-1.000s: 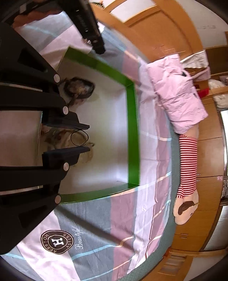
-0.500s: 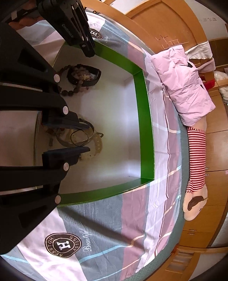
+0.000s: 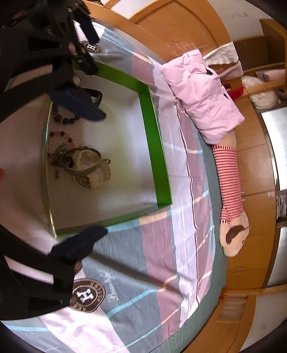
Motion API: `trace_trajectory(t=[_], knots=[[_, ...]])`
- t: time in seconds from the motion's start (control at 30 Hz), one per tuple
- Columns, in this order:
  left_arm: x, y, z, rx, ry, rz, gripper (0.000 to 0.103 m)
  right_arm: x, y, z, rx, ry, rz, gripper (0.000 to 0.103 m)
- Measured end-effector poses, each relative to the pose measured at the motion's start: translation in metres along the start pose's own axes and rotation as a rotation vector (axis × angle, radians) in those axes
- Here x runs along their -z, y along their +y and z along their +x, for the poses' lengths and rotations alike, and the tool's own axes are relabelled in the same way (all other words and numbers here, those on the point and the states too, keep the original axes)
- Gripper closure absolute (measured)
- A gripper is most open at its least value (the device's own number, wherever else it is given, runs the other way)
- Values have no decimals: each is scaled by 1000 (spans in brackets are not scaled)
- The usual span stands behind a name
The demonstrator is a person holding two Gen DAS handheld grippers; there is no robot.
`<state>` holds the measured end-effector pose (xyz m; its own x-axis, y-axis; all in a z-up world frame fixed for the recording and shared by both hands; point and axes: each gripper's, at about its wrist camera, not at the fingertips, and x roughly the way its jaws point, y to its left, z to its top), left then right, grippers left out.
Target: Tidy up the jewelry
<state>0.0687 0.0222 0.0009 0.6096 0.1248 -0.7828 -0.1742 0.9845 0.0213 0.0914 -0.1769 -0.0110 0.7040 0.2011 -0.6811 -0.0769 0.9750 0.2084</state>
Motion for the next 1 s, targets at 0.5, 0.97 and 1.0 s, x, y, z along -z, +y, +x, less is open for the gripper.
trace_trajectory(t=[0.5, 0.97, 1.0], knots=[[3, 10, -33, 48, -63, -38, 2, 2, 11, -18, 43, -34, -69, 1], [6, -3, -27, 6, -36, 26, 2, 4, 12, -17, 126, -60, -103, 1], [6, -3, -27, 3, -35, 28, 2, 4, 12, -17, 126, -59, -103, 1]])
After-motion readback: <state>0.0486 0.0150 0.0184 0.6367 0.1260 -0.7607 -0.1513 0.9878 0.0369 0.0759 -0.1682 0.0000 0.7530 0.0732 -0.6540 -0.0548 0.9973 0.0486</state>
